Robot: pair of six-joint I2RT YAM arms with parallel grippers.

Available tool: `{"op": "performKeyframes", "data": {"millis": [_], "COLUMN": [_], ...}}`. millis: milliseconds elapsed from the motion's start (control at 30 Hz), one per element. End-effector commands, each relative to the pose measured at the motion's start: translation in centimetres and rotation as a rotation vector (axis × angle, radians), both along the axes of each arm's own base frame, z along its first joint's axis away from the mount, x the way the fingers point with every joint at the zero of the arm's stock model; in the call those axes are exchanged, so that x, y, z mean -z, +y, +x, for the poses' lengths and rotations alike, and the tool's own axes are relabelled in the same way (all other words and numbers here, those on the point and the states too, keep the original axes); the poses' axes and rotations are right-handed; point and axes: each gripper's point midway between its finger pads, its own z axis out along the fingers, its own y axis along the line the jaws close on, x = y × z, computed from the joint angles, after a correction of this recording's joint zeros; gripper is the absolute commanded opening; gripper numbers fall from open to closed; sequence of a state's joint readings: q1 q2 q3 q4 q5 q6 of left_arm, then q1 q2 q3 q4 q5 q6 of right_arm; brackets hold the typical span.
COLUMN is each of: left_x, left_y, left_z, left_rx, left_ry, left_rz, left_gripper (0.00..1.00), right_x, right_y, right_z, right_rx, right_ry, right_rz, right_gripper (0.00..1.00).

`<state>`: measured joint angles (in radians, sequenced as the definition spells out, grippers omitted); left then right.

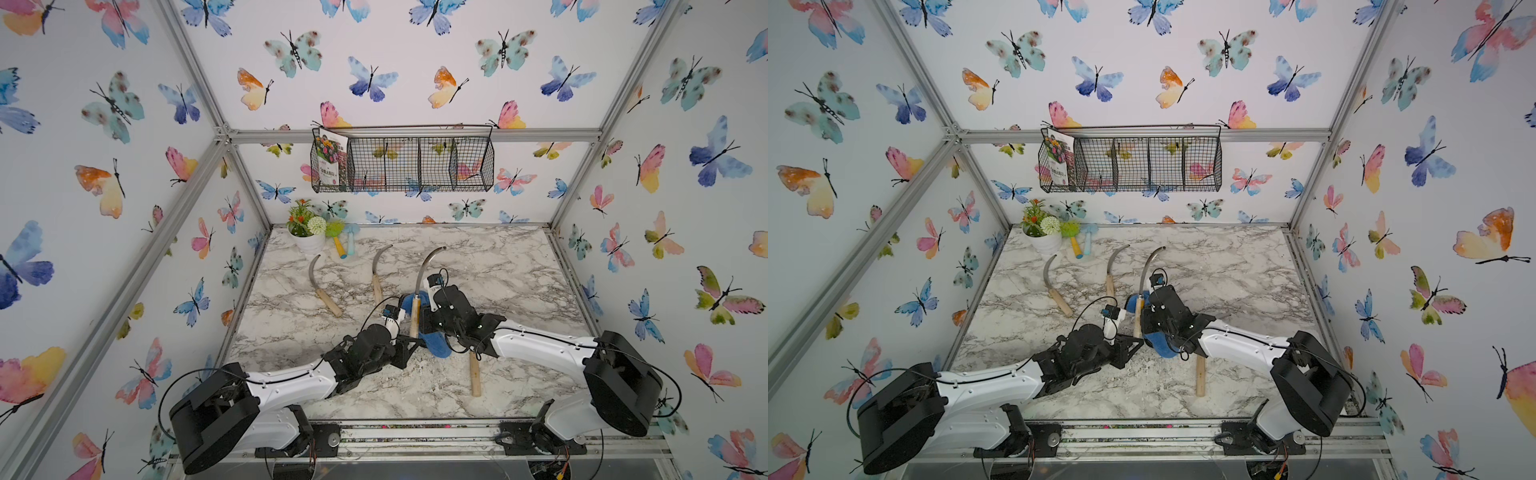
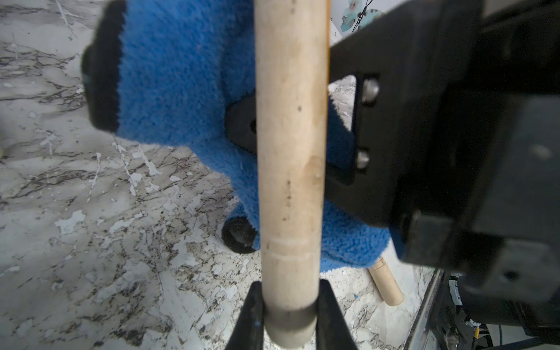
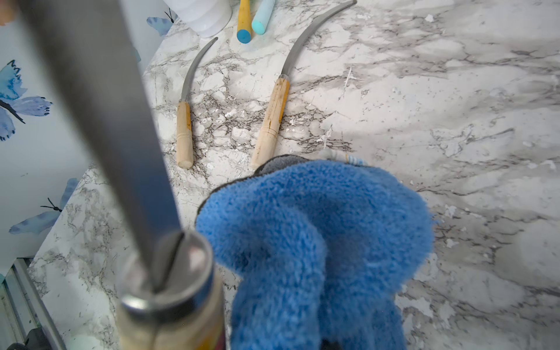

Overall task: Wipe small sickles with rags
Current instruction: Adjust the small sickle.

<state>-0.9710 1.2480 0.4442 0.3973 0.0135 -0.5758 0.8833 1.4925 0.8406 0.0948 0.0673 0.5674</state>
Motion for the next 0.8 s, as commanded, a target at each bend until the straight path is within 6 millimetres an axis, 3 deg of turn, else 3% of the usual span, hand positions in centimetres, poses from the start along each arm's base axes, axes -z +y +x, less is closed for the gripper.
{"op": "performKeyframes", "data": {"millis": [0,167,300,567,767], "left_x": [-1.5,-1.4,-1.9,-6.2,-10.4], "left_y": [-1.3,-1.7,-1.3,1.5,4.6], "left_z": [-0.6,-0.4,0.1,1.4,4.0], "left_rx": [0.064,0.07,0.049,-0.042,-0.166], "left_ry": [-0.036,-0.038,-0.057,-0.169,-0.333], "left_rz": [-0.016,-0.009,-0.012,-0.042,-0.089], "left_gripper": [0.0,0.0,0.0,0.0,0.0], "right_x": [-3.4,-4.0,-3.5,-1.9,-0.1], "right_y": [2.1,2.4,1.6,-2.1,-0.9], "right_z": [-1.2,-2.1,-1.8,-0.6,-1.5], "right_rx": [-0.099,-0.146,-0.098,0.001,-0.074], "right_ry": [-0.054,-0.058,-0.052,-0.01,0.048], "right_rz": [0.122,0.168,0.142,0.175,0.164], "right_gripper": [0.03,0.03,0.03,0.03,0.02]}}
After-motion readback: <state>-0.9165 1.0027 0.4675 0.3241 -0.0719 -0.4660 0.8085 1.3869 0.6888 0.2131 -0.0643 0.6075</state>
